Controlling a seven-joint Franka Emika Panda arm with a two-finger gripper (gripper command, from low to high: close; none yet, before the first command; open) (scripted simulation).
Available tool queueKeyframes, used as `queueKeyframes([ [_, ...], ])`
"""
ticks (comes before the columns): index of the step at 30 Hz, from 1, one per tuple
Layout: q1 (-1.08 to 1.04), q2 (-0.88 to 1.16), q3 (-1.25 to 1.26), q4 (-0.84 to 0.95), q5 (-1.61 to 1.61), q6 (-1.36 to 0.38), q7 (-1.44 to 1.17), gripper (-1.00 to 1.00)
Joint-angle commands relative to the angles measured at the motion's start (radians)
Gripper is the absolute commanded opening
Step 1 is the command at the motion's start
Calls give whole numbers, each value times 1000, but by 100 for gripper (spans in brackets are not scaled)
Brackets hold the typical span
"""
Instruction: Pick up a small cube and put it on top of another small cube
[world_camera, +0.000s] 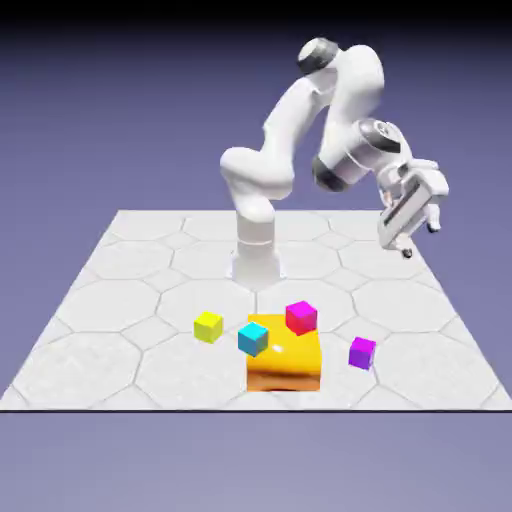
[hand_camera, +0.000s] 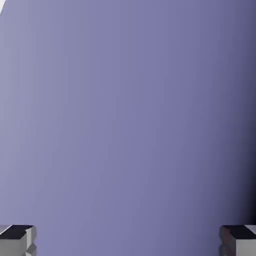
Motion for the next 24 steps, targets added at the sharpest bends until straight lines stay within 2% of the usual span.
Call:
queueKeyframes([
  [1,-26,-6,36,13,-43,12,12,0],
  [17,-447,-104,616,215,-732,201,198,0],
  [19,-454,-105,626,218,-743,204,201,0],
  [24,-633,-163,799,266,-659,84,127,0],
])
